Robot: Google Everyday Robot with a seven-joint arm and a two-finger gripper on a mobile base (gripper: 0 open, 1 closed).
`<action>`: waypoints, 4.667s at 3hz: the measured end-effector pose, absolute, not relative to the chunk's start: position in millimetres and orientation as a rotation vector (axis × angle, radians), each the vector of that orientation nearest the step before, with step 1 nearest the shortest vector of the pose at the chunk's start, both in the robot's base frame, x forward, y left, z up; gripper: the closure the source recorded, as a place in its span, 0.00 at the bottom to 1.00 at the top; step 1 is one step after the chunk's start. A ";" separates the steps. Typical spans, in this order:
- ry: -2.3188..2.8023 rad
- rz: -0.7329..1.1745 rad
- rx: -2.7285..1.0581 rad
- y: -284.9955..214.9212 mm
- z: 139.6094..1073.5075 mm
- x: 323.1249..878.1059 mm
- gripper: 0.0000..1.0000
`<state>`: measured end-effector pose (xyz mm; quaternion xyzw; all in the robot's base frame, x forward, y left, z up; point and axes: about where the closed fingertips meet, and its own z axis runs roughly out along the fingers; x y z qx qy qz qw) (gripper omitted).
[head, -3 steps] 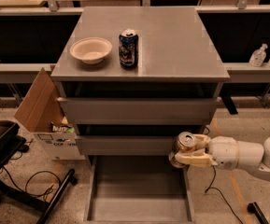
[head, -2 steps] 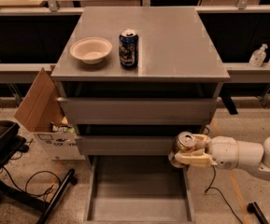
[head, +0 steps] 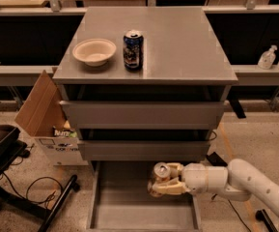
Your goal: Place orange can into bottom drawer
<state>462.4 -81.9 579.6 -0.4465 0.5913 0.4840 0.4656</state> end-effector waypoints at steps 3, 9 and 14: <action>1.553 1.226 -1.103 9.6 414.4 473.3 1.00; 1.512 1.081 -1.116 63.2 226.9 589.6 1.00; 1.511 1.111 -1.073 83.2 187.6 583.8 0.28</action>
Offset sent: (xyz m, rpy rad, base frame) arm 0.0231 0.1006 -0.1771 -0.1163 0.0445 0.0948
